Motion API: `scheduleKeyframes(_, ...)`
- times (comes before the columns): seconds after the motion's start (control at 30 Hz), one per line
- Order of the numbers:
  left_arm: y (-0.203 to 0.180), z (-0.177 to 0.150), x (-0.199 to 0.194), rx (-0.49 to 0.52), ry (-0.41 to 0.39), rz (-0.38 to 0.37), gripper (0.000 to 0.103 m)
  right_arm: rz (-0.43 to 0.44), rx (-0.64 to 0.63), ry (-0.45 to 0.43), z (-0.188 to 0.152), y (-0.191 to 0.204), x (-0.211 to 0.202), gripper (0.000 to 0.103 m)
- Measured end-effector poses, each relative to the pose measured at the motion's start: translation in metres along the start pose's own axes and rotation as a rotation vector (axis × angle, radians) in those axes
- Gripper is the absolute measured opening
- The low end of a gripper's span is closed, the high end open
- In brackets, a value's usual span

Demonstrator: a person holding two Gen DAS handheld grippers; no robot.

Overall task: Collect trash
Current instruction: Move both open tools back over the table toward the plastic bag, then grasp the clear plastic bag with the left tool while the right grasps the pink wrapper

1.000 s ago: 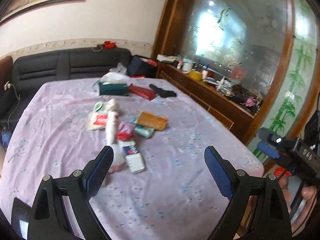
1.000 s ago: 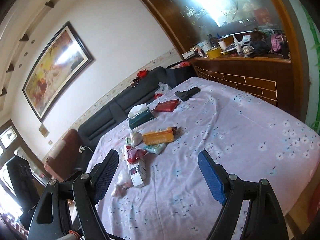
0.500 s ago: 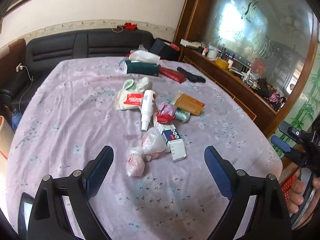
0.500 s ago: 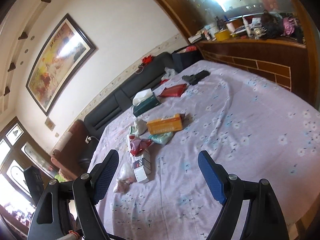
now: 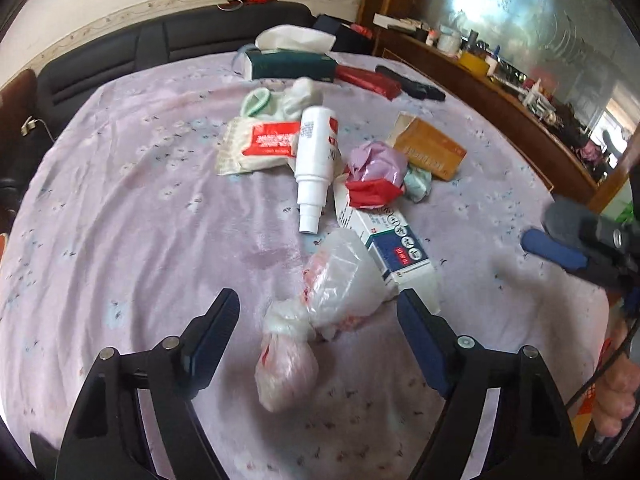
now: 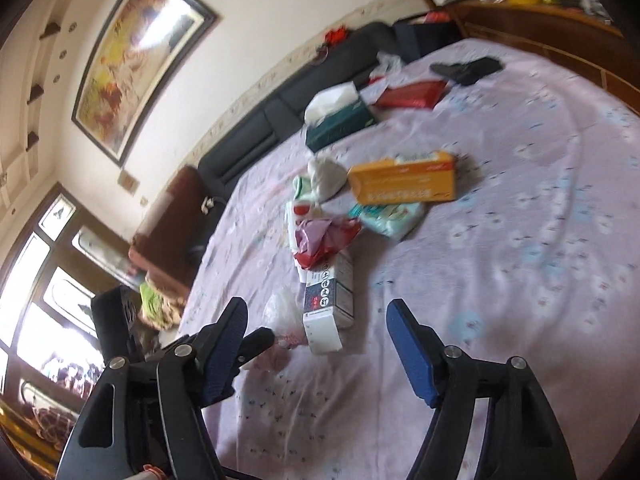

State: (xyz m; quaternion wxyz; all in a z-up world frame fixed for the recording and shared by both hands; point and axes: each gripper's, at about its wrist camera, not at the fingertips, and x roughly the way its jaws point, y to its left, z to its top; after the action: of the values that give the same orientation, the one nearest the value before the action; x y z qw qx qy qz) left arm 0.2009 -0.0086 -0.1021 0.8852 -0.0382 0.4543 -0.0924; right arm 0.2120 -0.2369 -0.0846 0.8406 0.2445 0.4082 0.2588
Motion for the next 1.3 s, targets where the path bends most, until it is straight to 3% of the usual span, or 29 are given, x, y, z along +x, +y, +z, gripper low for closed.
scheduleKeyframes(0.03, 0.002, -0.001, 0.005, -0.009, 0.009, -0.004, 0.078, -0.001, -0.003, 0.017, 0.004, 0.001, 0.008, 0.077)
scheduleKeyframes(0.1, 0.008, -0.002, 0.012, -0.031, 0.031, -0.037, 0.056, 0.005, 0.003, 0.04, 0.012, 0.002, 0.024, 0.077)
scheduleKeyframes(0.23, 0.023, -0.003, 0.011, -0.108, 0.03, -0.083, 0.053, -0.004, 0.019, 0.061, 0.033, 0.004, 0.054, 0.077)
scheduleKeyframes(0.47, 0.029, -0.003, -0.004, -0.117, -0.041, -0.041, 0.041, -0.047, 0.012, 0.115, 0.052, 0.008, 0.108, 0.077)
scheduleKeyframes(0.5, 0.029, -0.003, -0.006, -0.119, -0.054, -0.04, 0.04, -0.055, 0.011, 0.12, 0.052, 0.008, 0.113, 0.074)
scheduleKeyframes(0.57, 0.03, -0.003, -0.013, -0.127, -0.078, -0.055, 0.04, -0.093, 0.012, 0.123, 0.051, 0.006, 0.119, 0.049)
scheduleKeyframes(0.6, 0.031, -0.003, -0.015, -0.129, -0.087, -0.054, 0.04, -0.108, 0.006, 0.123, 0.05, 0.006, 0.121, 0.048)
scheduleKeyframes(0.63, 0.031, -0.003, -0.016, -0.132, -0.092, -0.052, 0.04, -0.1, 0.013, 0.111, 0.049, 0.004, 0.119, 0.039)
scheduleKeyframes(0.77, 0.034, -0.002, -0.021, -0.149, -0.126, -0.071, 0.039, -0.102, 0.014, 0.053, 0.047, 0.006, 0.093, 0.03)
scheduleKeyframes(1.07, 0.036, -0.005, -0.027, -0.177, -0.147, -0.088, 0.039, -0.045, -0.056, -0.057, 0.02, 0.02, 0.016, 0.023)
scheduleKeyframes(1.3, 0.014, -0.018, -0.084, -0.143, -0.202, -0.091, 0.038, -0.02, -0.028, -0.13, -0.011, 0.016, -0.034, 0.021)
